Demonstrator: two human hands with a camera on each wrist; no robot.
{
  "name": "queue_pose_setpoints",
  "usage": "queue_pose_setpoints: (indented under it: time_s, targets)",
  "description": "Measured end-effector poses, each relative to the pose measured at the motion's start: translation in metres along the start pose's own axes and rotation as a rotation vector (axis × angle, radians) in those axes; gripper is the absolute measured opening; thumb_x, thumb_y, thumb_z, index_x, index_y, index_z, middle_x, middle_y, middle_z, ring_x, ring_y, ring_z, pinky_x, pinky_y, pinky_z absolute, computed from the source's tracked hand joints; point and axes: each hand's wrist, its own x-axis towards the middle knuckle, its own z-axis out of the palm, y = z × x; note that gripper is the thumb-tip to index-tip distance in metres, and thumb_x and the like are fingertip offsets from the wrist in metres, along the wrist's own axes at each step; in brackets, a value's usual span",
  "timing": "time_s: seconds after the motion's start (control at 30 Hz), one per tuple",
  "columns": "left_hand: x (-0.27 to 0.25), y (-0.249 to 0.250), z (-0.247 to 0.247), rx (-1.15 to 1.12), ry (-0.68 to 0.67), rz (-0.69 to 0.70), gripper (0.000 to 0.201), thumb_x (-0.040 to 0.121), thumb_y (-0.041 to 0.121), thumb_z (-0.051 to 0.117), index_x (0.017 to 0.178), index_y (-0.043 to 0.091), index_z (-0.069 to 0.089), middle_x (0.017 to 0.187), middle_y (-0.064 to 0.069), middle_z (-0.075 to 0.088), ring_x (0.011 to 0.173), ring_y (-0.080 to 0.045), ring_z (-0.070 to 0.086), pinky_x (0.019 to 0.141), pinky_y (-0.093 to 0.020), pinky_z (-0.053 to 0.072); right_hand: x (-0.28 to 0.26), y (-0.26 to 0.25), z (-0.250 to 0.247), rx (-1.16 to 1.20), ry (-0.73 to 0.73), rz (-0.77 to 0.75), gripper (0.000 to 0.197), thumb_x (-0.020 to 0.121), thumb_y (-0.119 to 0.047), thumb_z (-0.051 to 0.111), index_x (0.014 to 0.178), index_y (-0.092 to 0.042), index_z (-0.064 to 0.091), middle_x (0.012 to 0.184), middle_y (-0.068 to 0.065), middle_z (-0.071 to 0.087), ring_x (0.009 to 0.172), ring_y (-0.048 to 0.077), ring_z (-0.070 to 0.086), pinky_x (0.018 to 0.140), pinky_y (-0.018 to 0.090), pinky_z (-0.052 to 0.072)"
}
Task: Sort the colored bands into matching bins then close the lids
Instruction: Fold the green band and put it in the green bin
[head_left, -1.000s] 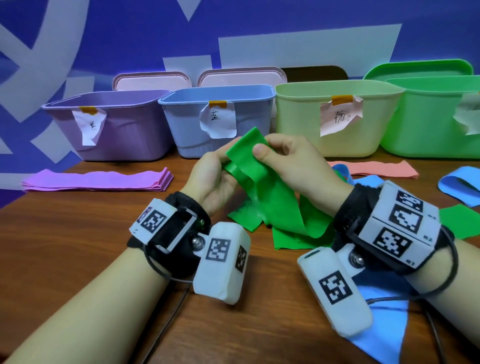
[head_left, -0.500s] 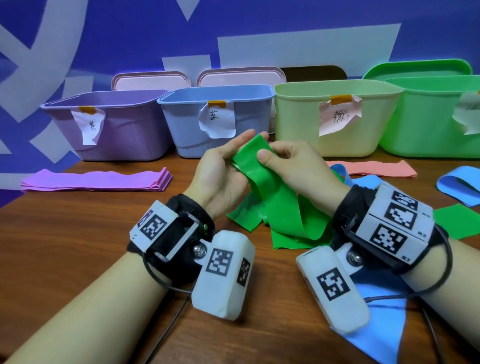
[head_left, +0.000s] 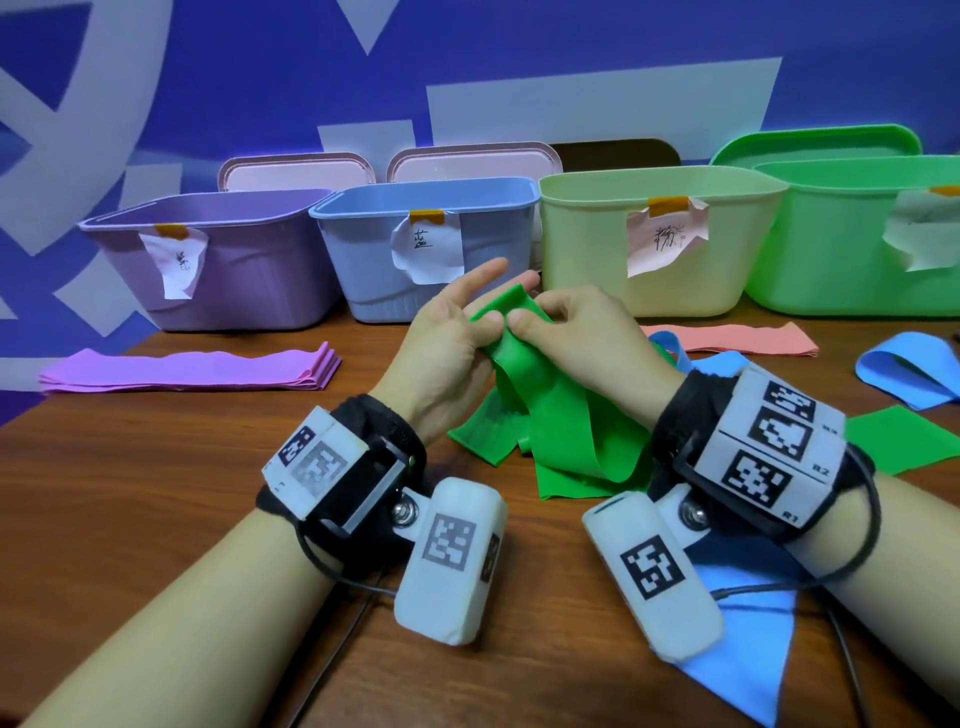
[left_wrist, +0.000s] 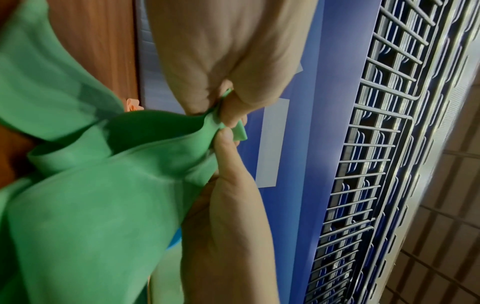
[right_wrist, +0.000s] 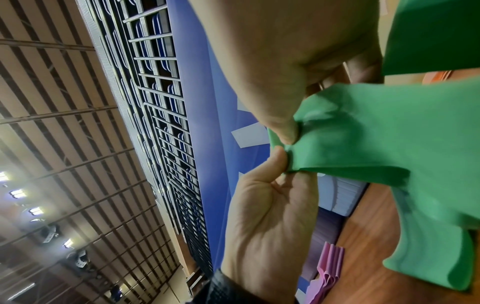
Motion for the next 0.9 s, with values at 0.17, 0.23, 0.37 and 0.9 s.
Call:
queue_pose_setpoints:
  time_s: [0.17,0.23,0.37,0.9]
  targets:
    - [-0.001,0.010,-0.003,0.210,0.005,0.136,0.063,0.088,-0.023,0.026,0.134,0.018,0.036,0.140,-0.012,0.047,0.103,-0.017,0.062,0.079,-0.025,0.055,0.001,-0.016,-0.017,-0.040,0.036,-0.058,0.019,0.084,-0.030,0.064,0.094,-0.017,0.053,0.070,-0.012,0.049,0.062,-0.001,0.047,0.058,0.017,0.039]
    - [-0.004,0.020,-0.002,0.358,-0.027,0.221,0.070,0.088,-0.022,0.030,0.140,0.023,0.026,0.143,-0.007,0.043,0.104,-0.016,0.061,0.087,-0.030,0.049,0.002,-0.028,-0.031,-0.017,0.127,-0.180,0.018,0.085,-0.026,0.064,0.100,-0.018,0.058,0.075,-0.012,0.052,0.064,0.001,0.050,0.061,0.023,0.045]
    - [-0.013,0.034,0.009,0.549,-0.109,0.348,0.086,0.088,-0.021,0.033,0.147,0.032,0.002,0.150,-0.005,0.032,0.109,-0.005,0.060,0.084,-0.023,0.048,0.002,-0.049,-0.049,-0.137,0.209,-0.353,0.011,0.082,-0.021,0.067,0.092,-0.021,0.072,0.072,-0.016,0.049,0.063,-0.003,0.047,0.064,0.017,0.038]
    - [0.008,0.095,0.075,0.663,-0.119,0.453,0.023,0.095,0.011,0.052,0.117,0.008,0.053,0.103,-0.004,0.062,0.092,-0.013,0.061,0.081,-0.025,0.052,0.008,-0.114,-0.126,-0.364,0.482,-0.444,0.013,0.080,-0.025,0.064,0.085,-0.019,0.074,0.083,-0.003,0.058,0.080,0.013,0.054,0.081,0.033,0.046]
